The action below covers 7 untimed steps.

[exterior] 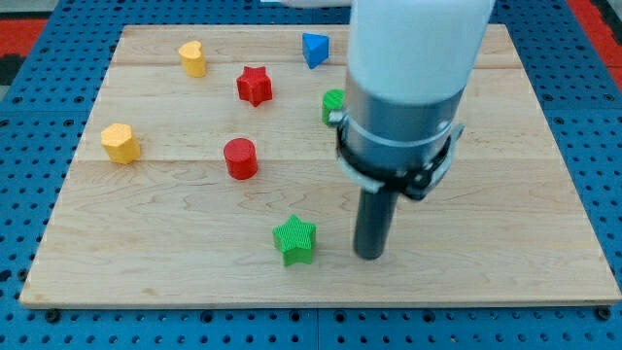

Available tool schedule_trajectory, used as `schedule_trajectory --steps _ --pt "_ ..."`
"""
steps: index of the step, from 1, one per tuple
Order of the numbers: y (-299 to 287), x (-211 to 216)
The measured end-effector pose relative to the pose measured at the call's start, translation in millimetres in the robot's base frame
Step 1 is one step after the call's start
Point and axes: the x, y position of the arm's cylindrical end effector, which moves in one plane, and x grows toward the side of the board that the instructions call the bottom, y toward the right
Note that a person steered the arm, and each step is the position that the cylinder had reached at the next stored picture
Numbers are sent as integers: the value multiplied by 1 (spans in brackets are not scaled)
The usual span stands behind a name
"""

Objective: Push the blue cube towards to the bottom right

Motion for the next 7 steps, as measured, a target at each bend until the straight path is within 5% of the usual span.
schedule_trajectory --steps 2,4,5,6,7 --pt "-89 -25" --pt "-11 -53" --pt "48 -106" --pt "65 -196" --pt "48 -240"
